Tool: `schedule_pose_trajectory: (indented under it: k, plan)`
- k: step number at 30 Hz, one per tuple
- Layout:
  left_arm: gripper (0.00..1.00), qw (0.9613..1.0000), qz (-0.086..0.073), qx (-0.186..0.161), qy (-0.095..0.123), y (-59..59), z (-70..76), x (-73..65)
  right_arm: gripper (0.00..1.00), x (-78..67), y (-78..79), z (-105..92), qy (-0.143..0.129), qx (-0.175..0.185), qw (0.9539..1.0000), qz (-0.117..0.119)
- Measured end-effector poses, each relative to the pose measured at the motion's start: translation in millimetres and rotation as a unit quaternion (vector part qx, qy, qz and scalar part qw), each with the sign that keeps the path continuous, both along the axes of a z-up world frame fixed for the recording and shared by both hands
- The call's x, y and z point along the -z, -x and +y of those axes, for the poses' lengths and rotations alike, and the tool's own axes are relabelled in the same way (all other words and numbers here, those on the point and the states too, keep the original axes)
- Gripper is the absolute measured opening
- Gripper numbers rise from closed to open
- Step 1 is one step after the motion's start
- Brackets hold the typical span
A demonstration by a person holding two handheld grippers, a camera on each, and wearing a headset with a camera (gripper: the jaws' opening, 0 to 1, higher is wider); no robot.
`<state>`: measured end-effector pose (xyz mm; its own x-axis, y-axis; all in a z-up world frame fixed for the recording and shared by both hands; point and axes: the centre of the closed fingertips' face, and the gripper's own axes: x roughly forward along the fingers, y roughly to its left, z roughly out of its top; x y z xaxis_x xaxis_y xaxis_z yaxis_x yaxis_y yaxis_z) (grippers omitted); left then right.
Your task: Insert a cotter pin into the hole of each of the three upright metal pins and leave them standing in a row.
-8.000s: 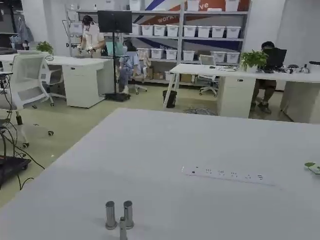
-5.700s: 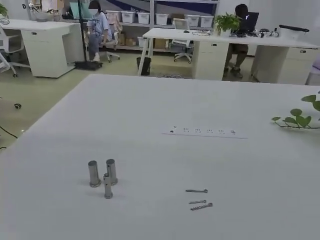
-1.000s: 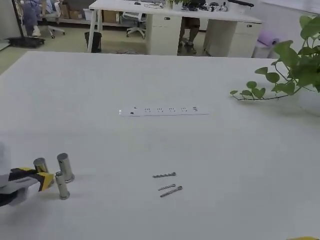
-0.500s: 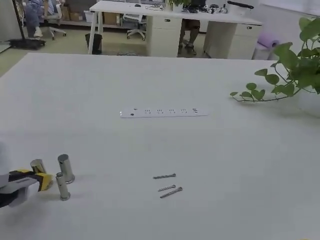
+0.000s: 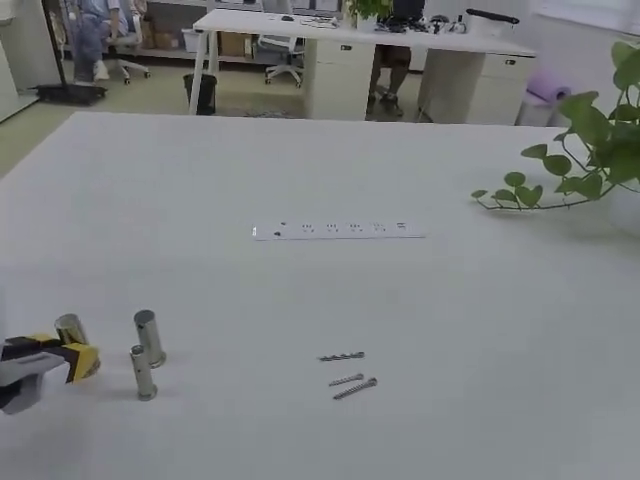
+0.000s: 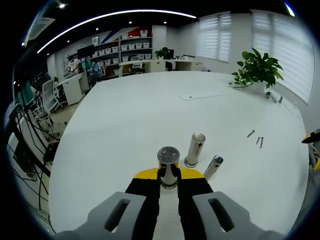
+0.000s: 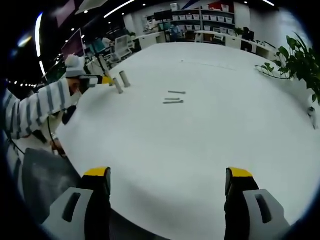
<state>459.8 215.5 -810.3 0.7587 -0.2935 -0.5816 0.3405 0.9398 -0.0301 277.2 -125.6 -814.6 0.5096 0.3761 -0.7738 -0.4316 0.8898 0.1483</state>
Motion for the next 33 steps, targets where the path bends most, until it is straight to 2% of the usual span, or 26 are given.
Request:
schedule_pose_trajectory:
  k: [3, 7, 8, 12, 18, 20, 22, 27, 30, 32, 33]
  plan:
    - [0.1, 0.9998, -0.007, 0.015, -0.015, 4.5, -1.5, -10.6, 0.96, -3.1, -1.6, -1.0, -0.002, 0.004, 1.0, -0.005]
    - [0.1, 0.9996, -0.013, 0.025, 0.004, 11.9, -8.7, -21.4, 0.96, -6.9, -3.2, -1.8, -0.004, 0.005, 0.9999, -0.012]
    - [0.1, 0.9992, -0.017, 0.037, 0.004, 15.5, -13.3, -23.7, 0.96, -7.3, -3.2, -1.6, -0.004, 0.004, 0.9999, -0.013]
    - [0.1, 0.9976, -0.021, 0.066, -0.009, 27.7, -22.8, -28.6, 0.96, -8.1, -2.7, -2.0, -0.003, 0.005, 0.9998, -0.017]
    - [0.1, 0.9939, -0.029, 0.107, -0.006, 44.9, -36.5, -33.9, 0.96, -9.3, -1.5, 1.3, -0.01, 0.002, 0.9998, -0.02]
    - [0.1, 0.9915, -0.034, 0.126, -0.004, 50.3, -42.3, -35.0, 0.96, -10.0, -1.7, 2.8, -0.012, 0.002, 0.9997, -0.022]
    - [0.1, 0.9887, -0.033, 0.146, 0.01, 56.2, -49.6, -34.7, 0.96, -10.5, -1.7, 4.3, -0.014, 0.0, 0.9997, -0.022]
    - [0.1, 0.9773, -0.044, 0.207, 0.008, 71.4, -68.1, -34.6, 0.96, -11.7, -2.8, 5.9, -0.016, -0.002, 0.9995, -0.025]
    - [0.1, 0.9748, -0.039, 0.219, 0.023, 77.5, -76.7, -32.7, 0.96, -12.4, -2.8, 6.1, -0.017, -0.002, 0.9995, -0.027]
    - [0.1, 0.9715, -0.036, 0.234, 0.01, 81.4, -82.2, -28.4, 0.96, -12.3, -2.3, 6.0, -0.017, -0.002, 0.9995, -0.028]
    - [0.1, 0.9712, -0.035, 0.236, 0.01, 82.1, -84.1, -26.9, 0.96, -12.1, -2.1, 5.7, -0.016, -0.002, 0.9995, -0.027]
